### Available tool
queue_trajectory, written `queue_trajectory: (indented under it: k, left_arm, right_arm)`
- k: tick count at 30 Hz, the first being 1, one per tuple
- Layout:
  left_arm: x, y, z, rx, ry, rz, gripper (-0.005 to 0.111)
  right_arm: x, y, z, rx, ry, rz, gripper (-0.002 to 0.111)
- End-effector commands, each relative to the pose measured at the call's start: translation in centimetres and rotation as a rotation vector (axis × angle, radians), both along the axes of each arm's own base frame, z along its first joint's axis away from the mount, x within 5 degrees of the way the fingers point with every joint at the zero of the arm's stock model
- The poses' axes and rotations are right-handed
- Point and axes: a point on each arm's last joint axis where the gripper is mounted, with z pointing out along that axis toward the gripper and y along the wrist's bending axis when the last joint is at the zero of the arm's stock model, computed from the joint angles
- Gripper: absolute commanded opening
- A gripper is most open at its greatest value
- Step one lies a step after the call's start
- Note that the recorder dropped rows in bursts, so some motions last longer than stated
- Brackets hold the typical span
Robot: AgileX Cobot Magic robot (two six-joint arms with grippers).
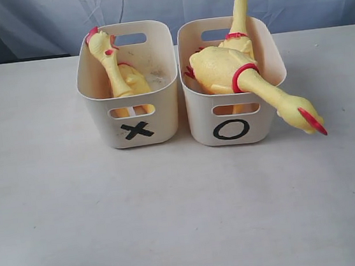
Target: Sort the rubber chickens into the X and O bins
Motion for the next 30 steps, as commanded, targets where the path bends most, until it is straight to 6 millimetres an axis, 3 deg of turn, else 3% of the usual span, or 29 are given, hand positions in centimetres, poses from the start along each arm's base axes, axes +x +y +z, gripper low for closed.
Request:
queue_trajectory:
  k: [1, 30]
  left_arm:
    - [-0.03, -0.04, 0.38, -0.011, -0.026, -0.004, 0.0]
    - [-0.03, -0.04, 0.38, -0.011, -0.026, -0.004, 0.0]
  right_arm:
    - [-0.08, -0.23, -0.43, -0.014, 0.023, -0.035, 0.0]
    - [-0.14, -0.23, -0.66, -0.017, 0.049, -0.035, 0.0]
